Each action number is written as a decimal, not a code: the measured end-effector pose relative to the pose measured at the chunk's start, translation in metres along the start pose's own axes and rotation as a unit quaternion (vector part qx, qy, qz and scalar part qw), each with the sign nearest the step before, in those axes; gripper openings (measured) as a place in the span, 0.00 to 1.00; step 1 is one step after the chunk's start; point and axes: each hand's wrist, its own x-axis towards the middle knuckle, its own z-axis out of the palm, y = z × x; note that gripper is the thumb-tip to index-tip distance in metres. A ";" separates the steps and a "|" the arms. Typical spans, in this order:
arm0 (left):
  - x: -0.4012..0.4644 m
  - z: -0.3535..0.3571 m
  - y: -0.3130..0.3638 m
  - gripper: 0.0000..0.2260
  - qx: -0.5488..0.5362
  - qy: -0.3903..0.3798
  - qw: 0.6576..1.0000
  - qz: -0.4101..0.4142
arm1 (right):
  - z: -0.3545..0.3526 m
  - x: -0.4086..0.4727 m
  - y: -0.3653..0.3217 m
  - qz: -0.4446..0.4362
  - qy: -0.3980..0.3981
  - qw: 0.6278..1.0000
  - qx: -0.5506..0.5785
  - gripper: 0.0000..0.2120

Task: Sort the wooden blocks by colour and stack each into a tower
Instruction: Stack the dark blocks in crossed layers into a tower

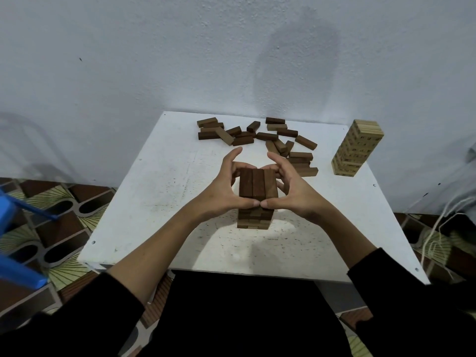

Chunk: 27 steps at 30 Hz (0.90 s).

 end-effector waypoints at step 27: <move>0.058 -0.036 -0.068 0.11 0.067 0.085 0.990 -0.095 | -0.041 0.079 0.086 0.025 0.148 0.929 -0.338 0.18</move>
